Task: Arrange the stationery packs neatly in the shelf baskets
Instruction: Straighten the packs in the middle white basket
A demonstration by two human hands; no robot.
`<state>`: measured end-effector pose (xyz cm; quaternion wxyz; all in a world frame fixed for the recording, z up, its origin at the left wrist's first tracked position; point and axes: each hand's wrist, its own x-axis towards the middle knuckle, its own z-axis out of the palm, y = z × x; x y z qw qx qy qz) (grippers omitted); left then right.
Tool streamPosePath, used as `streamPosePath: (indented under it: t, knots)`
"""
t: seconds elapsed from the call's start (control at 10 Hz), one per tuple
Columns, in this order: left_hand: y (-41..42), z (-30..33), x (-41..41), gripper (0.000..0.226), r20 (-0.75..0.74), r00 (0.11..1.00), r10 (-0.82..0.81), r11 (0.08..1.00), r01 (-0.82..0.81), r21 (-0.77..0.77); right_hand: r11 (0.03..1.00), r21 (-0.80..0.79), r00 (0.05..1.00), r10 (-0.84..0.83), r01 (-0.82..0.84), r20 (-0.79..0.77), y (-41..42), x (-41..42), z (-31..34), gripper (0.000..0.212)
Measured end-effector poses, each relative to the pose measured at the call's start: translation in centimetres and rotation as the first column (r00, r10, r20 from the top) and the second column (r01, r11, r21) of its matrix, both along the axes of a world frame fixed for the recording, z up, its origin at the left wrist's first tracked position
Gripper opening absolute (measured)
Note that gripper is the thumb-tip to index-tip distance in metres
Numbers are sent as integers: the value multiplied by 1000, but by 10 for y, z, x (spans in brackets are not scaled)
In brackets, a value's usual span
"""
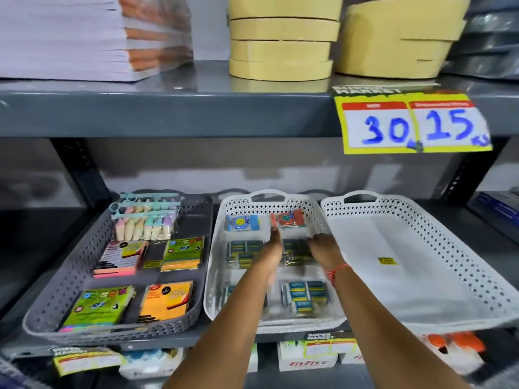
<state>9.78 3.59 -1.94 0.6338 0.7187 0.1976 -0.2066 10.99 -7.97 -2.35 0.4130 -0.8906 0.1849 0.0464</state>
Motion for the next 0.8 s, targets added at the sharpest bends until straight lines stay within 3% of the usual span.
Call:
streamPosePath:
  t: [0.1, 0.2, 0.5, 0.7, 0.8]
  knots:
    - [-4, -4, 0, 74, 5, 1000, 23, 1000, -23, 3, 997, 0, 996, 81, -81, -22, 1, -4, -3, 43]
    - [-5, -9, 2, 74, 18, 1000, 13, 1000, -14, 9, 986, 106, 992, 129, -128, -3, 4, -8, -5, 31]
    - [-8, 0, -18, 71, 44, 999, -1, 999, 0, 38, 912, 406, 998, 43, -57, 43, -7, -24, 0, 30]
    - [-2, 7, -42, 72, -42, 992, -123, 992, 121, -45, 857, 485, 974, 220, -171, -46, -14, -52, 6, 23]
    - [-5, 6, -55, 72, -57, 987, -147, 987, 143, -74, 811, 559, 966, 250, -173, -64, -15, -60, 6, 32]
